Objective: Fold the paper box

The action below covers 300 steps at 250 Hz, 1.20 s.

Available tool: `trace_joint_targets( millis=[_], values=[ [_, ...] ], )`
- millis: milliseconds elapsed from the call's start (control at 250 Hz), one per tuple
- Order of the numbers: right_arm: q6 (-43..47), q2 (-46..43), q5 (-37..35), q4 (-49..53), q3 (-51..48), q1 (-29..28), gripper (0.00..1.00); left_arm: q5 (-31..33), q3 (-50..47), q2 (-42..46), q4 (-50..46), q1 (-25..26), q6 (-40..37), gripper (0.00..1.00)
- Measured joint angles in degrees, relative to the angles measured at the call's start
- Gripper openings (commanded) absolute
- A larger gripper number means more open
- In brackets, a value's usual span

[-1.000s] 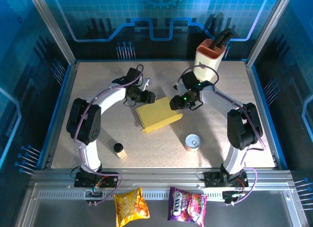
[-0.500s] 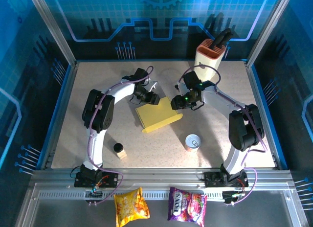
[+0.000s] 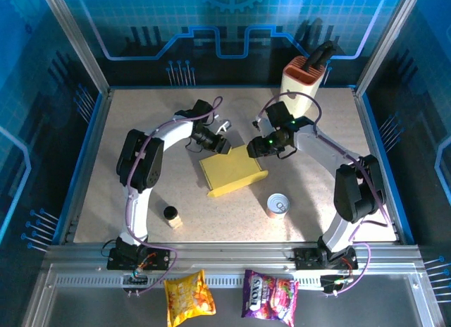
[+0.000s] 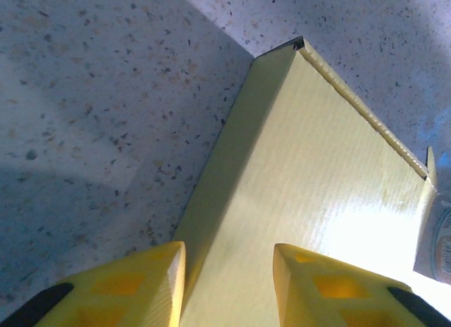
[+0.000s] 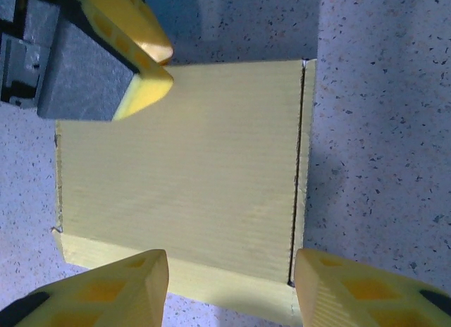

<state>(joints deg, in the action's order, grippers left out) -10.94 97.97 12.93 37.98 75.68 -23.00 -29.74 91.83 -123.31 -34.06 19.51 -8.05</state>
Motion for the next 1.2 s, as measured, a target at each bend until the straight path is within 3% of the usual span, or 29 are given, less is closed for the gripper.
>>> trace_joint_targets(
  millis=[667,983,1199],
  values=[
    [0.9,-0.2,0.1,0.1,-0.4,0.2,0.52,5.1,-0.8,1.8,-1.7,0.0,-2.6,0.21],
    [1.0,-1.6,0.1,0.2,-0.8,0.2,0.52,5.1,-0.8,1.6,-3.1,0.0,-2.6,0.23],
    [1.0,-1.7,0.1,0.2,-0.9,0.2,0.51,5.1,-0.8,1.5,-3.3,0.0,-2.6,0.18]
  ],
)
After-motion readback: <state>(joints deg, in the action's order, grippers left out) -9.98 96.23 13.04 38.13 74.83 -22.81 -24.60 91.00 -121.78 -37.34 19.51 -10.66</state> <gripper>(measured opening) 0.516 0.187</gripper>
